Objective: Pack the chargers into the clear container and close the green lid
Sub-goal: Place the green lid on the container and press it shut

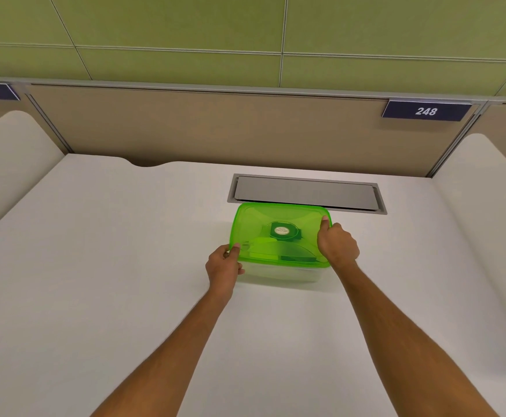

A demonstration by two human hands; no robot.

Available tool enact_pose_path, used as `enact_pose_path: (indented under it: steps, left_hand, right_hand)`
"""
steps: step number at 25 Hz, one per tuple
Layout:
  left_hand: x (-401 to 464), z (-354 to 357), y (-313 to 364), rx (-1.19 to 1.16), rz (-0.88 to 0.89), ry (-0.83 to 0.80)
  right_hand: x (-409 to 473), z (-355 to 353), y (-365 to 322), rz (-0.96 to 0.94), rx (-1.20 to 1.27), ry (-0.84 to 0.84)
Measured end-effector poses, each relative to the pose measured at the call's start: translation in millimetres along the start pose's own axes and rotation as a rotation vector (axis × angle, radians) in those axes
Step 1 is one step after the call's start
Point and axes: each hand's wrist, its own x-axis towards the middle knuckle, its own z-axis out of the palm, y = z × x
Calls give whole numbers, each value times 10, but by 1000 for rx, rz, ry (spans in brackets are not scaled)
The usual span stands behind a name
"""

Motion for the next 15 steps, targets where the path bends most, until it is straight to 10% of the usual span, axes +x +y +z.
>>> enact_pose_path:
  steps: [15]
  left_hand:
    - [-62,6,-31,88,164,44]
  right_hand:
    - [-26,-84,38,-29,53,29]
